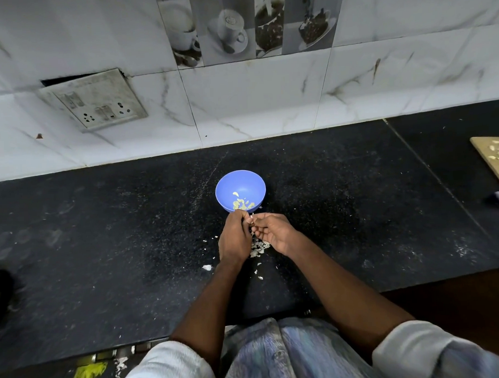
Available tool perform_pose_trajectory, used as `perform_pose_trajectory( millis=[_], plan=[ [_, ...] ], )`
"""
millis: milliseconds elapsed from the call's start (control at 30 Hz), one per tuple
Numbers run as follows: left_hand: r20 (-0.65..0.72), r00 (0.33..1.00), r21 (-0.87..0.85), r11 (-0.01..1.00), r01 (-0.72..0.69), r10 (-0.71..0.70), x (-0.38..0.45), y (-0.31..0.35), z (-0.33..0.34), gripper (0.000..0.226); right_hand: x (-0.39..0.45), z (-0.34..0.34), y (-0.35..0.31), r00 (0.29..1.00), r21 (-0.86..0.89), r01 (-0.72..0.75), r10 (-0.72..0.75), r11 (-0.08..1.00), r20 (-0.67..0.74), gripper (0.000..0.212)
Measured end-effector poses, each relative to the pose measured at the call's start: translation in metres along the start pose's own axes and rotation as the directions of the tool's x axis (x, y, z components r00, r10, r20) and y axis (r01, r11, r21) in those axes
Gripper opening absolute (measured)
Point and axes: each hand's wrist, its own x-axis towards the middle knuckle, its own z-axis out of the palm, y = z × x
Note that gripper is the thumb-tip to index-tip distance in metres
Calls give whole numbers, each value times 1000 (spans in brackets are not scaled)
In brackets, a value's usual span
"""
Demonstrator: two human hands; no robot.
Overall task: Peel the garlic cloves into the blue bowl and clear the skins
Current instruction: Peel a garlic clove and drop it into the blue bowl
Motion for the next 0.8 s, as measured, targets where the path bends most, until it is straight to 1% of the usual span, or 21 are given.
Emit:
perform_pose_trajectory(
  millis=[133,333,433,467,533,567,700,800],
  plan=[
    [-6,1000,-68,997,-30,30,0,-1,0,15,2,-4,-5,999,91,19,-16,996,-29,20],
    [-47,992,-218,970,105,-118,-4,2,-5,22,-1,-10,-7,998,28,56,-55,998,-19,18],
    [0,980,-290,938,191,-200,-5,3,-9,30,-1,-11,-6,997,-48,77,-77,996,-3,18],
    [8,979,-285,938,196,-202,-4,1,-9,26,-1,-12,-5,996,-79,84,-84,993,2,18],
    [-11,983,-207,963,176,-182,-3,-1,-9,12,-3,-12,-6,995,-124,96,-96,988,4,16],
    [-22,982,-177,968,180,-187,-3,0,-10,9,-3,-12,-7,995,-143,104,-104,984,1,15],
    [-76,972,-184,961,207,-224,-7,11,-12,3,-10,-11,-12,989,-219,150,-150,964,20,16],
    [-83,974,-220,957,187,-210,-8,12,-12,4,-12,-13,-14,986,-265,163,-165,950,16,18]
  ],
)
